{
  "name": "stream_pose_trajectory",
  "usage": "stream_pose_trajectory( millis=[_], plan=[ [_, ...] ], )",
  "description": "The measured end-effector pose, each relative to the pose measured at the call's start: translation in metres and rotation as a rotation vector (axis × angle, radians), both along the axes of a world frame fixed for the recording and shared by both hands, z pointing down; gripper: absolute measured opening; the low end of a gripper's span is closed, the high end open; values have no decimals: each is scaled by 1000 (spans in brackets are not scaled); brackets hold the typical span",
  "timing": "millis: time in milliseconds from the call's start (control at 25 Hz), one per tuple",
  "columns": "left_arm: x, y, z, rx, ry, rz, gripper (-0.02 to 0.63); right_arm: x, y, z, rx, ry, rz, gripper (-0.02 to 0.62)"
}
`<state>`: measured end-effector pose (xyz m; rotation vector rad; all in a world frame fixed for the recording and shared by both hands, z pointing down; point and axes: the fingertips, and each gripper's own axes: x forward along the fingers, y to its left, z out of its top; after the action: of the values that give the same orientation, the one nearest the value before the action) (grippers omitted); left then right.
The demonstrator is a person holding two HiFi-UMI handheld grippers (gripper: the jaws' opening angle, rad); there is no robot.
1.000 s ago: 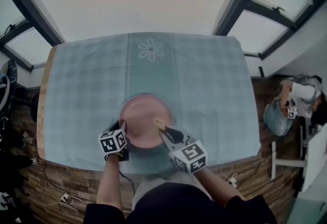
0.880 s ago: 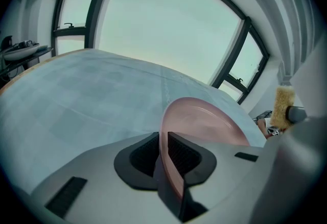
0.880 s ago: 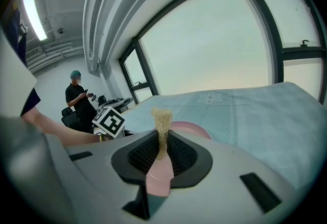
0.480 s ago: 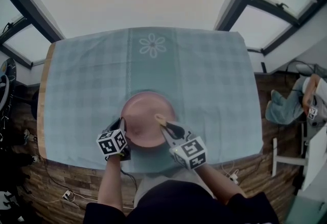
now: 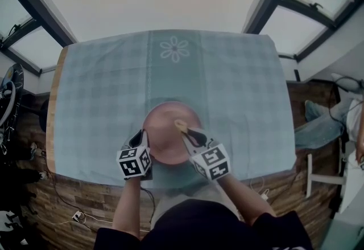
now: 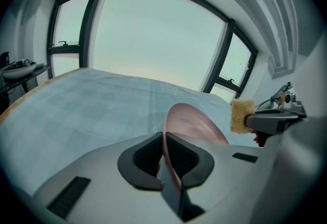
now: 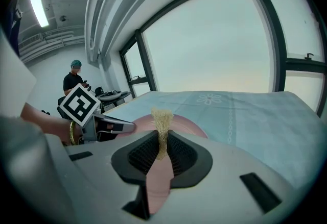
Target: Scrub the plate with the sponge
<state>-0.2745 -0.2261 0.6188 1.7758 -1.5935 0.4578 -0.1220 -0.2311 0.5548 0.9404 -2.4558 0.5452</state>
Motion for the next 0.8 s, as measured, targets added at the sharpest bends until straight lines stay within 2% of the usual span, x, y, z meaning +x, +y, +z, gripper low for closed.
stream_pose_trajectory(
  millis=[400,800],
  plan=[
    [19,21,-26,64,-75,51,25,-2,-11,19,26,102,-3,53],
    [30,32,-43,117,-141,92,25,0,-25,48,41,262,0,54]
  ],
)
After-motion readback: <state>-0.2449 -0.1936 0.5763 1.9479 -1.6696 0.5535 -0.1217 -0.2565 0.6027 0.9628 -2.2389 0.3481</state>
